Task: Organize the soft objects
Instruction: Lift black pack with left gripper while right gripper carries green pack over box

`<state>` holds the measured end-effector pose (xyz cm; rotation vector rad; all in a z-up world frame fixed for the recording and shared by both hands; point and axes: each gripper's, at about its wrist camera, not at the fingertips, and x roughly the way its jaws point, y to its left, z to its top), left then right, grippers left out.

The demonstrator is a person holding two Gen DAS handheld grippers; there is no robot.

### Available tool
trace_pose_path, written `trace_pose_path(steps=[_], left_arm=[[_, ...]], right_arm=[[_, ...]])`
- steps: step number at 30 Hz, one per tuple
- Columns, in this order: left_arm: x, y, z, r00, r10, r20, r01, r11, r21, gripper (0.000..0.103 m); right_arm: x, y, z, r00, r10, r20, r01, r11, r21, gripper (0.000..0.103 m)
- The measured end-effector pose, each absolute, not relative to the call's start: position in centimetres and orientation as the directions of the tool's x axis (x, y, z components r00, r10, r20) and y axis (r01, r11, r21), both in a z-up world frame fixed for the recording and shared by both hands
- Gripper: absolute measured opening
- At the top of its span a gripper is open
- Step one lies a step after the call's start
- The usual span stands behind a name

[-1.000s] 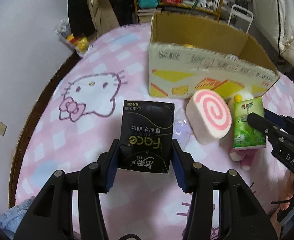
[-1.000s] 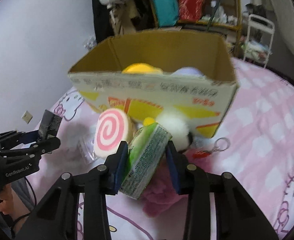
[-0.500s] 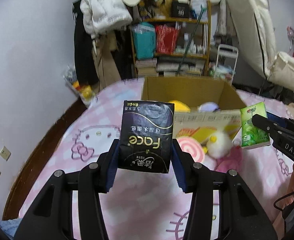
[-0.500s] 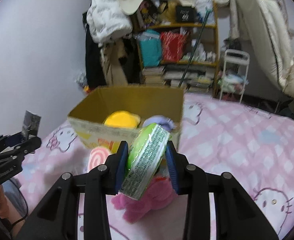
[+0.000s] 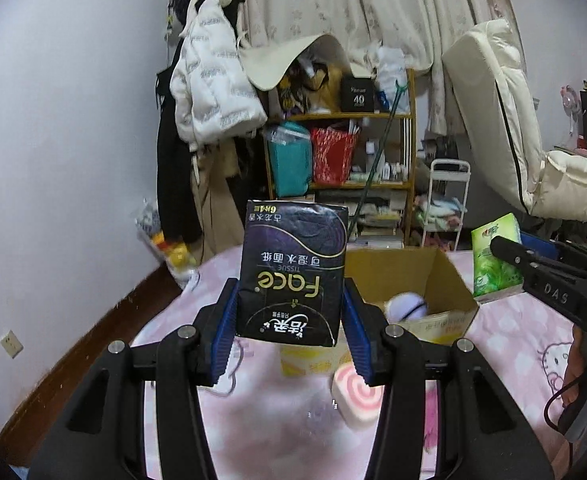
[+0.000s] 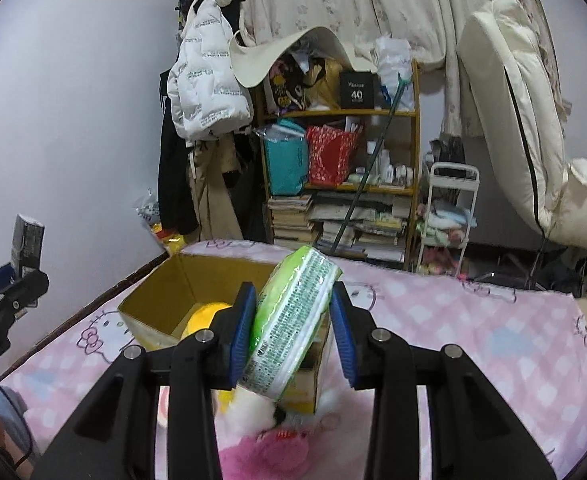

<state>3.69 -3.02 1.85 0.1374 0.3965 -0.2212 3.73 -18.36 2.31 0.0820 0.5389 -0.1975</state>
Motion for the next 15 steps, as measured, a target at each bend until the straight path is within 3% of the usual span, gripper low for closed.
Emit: trace_pose_path(steps=[8, 15], left_arm=[[6.5, -5.5, 3.7, 0.923, -0.2, -0.327, 0.256, 0.957, 0.137, 0.048], [8.8, -6.9, 3.1, 0.917, -0.226, -0.328, 0.283, 0.95, 0.135, 0.048]], right_arm=[[6.5, -18.8, 2.9, 0.853, -0.185, -0.489, 0.206, 0.978, -0.011, 0.04], [8.2, -19.3, 2.5, 0.858, -0.181, -0.48, 0.206, 0.978, 0.0, 0.04]])
